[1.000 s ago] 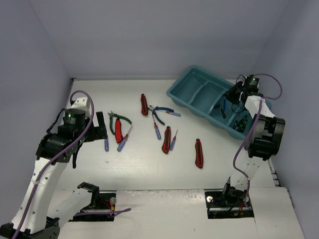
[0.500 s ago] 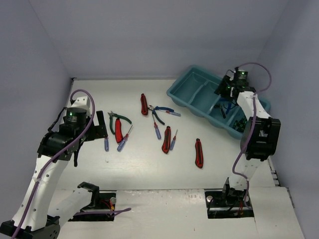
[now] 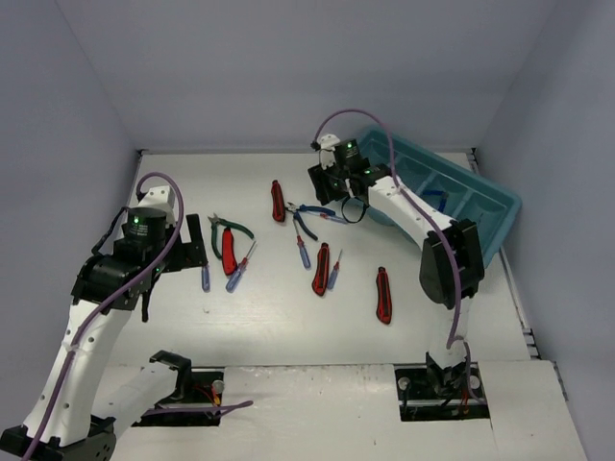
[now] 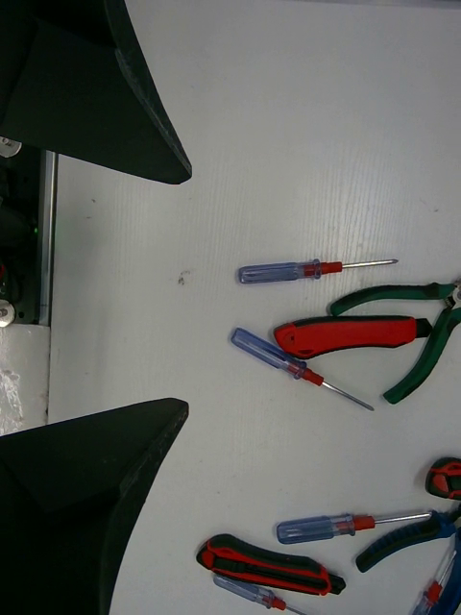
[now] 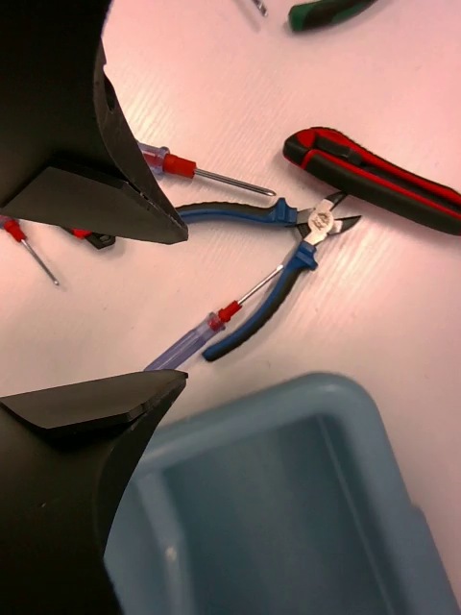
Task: Sort the tools into containers
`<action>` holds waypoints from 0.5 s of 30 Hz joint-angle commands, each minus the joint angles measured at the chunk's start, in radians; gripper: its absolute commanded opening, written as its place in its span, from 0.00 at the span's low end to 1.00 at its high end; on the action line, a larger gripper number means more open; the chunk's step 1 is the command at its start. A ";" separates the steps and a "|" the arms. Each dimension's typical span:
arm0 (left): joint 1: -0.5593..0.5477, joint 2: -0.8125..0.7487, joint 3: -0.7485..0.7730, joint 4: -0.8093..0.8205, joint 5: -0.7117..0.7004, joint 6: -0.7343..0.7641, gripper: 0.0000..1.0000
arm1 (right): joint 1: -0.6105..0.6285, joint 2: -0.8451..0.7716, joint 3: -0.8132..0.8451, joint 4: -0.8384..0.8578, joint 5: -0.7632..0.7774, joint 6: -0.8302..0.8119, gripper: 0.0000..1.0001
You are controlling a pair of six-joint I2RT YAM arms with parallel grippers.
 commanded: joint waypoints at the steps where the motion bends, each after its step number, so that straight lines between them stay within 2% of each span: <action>1: 0.001 -0.026 0.013 0.029 0.010 -0.002 0.92 | 0.043 0.084 0.078 -0.007 0.033 -0.069 0.52; 10: 0.000 -0.047 -0.011 0.016 0.003 -0.015 0.92 | 0.137 0.237 0.128 -0.006 0.016 -0.075 0.52; 15: 0.001 -0.057 -0.021 0.002 -0.004 -0.023 0.92 | 0.166 0.298 0.141 -0.006 0.056 -0.068 0.50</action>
